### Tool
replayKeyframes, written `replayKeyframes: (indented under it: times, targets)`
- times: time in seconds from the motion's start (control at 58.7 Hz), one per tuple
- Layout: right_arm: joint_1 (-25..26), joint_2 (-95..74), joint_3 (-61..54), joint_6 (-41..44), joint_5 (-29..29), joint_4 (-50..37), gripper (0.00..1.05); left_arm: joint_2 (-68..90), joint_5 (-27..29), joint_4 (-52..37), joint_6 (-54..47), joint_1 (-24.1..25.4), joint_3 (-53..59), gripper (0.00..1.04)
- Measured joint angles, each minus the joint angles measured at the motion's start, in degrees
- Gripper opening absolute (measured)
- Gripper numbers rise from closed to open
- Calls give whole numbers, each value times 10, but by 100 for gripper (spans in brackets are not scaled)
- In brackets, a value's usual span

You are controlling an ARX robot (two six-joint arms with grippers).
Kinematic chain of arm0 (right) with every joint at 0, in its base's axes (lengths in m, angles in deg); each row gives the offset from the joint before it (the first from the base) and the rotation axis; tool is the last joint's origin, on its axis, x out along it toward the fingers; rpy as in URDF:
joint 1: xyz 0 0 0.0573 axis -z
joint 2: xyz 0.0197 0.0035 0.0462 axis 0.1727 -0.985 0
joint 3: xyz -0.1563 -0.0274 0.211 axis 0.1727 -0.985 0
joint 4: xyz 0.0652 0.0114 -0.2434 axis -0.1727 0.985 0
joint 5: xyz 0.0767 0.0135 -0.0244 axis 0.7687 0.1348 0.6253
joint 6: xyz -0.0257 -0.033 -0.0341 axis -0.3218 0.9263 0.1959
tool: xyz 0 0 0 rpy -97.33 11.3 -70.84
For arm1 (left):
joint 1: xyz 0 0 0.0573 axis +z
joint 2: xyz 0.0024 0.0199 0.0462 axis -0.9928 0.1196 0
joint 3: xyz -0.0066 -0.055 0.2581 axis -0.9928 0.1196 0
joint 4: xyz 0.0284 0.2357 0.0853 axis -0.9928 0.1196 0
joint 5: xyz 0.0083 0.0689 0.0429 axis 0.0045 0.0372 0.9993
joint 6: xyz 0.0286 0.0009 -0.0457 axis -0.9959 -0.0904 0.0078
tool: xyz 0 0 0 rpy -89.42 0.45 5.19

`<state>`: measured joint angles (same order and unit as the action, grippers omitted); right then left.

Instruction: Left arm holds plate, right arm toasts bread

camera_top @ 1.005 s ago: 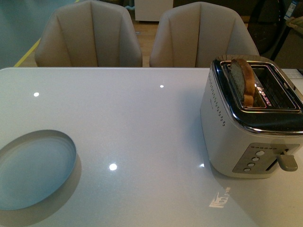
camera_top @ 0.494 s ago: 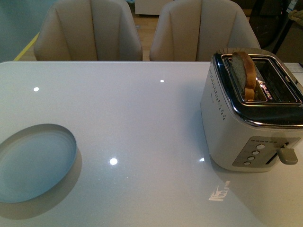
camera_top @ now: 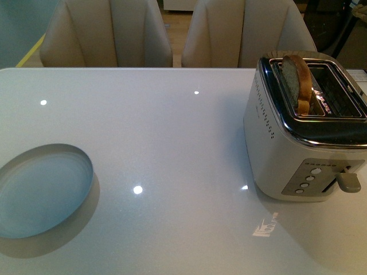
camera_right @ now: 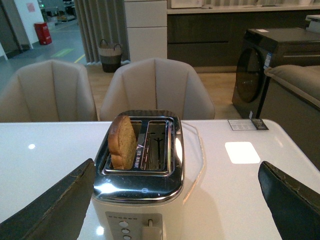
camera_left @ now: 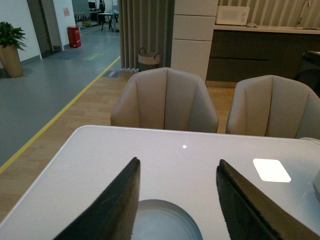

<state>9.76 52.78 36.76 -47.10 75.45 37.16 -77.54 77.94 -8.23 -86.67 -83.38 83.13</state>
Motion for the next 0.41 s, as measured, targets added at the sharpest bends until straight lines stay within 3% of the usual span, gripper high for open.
replayKeyframes:
  times: [0.204,0.409]
  targets:
    - [0,0,0,0,0,0,96,0,0,0,0,0,0,98]
    - [0,0,0,0,0,0,96,0,0,0,-1,0,0,97]
